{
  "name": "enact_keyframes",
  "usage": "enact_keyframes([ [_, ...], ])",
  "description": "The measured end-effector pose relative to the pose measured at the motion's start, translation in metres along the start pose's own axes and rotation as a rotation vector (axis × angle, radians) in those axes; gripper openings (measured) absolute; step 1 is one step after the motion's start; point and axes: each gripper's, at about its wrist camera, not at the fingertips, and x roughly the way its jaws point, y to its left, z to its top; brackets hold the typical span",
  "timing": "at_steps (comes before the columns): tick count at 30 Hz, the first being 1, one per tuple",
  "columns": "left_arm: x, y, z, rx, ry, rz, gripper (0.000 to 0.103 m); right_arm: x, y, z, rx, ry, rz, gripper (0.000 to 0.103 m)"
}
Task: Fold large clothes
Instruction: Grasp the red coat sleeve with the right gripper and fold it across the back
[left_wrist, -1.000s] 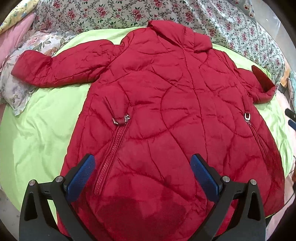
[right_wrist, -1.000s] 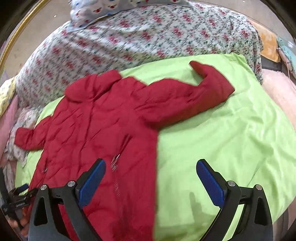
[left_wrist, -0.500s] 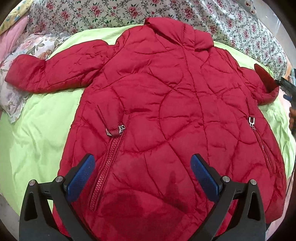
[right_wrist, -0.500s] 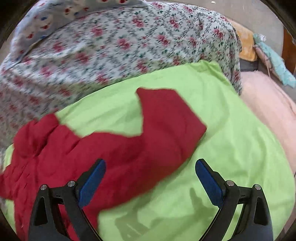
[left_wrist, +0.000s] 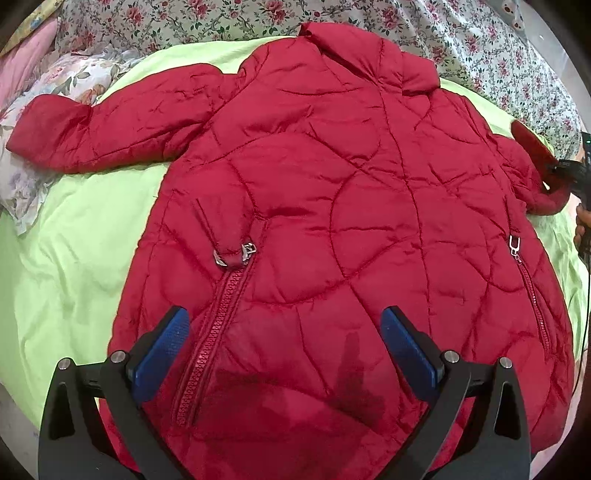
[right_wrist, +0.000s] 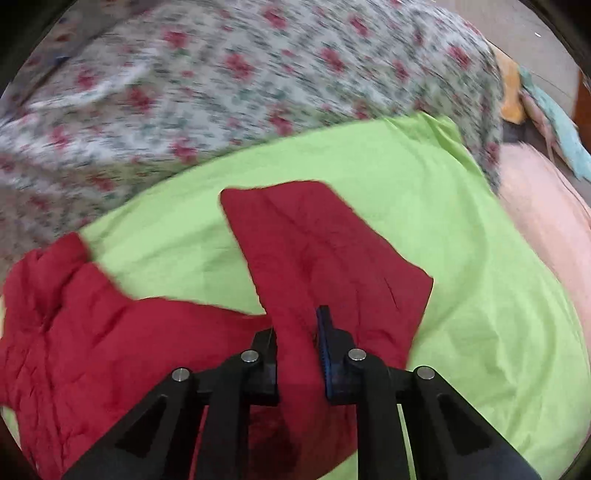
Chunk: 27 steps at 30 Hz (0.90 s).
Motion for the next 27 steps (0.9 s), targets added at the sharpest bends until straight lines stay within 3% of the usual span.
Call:
enact_keyframes([
  [12, -0.001, 0.003, -0.007, -0.025, 0.008, -0.06, 0.103, -0.084, 0.092, -0.047, -0.171, -0.068, 0.297, 0.014],
  [16, -0.002, 0.011, -0.008, -0.054, 0.001, -0.107, 0.103, -0.089, 0.135, -0.074, -0.244, -0.03, 0.424, 0.014],
  [21, 0.005, 0.031, -0.009, -0.129, 0.047, -0.223, 0.103, -0.078, 0.182, -0.112, -0.32, 0.06, 0.571, 0.014],
  [27, 0.008, 0.05, 0.014, -0.18, 0.072, -0.346, 0.103, -0.077, 0.238, -0.158, -0.536, 0.133, 0.695, 0.016],
])
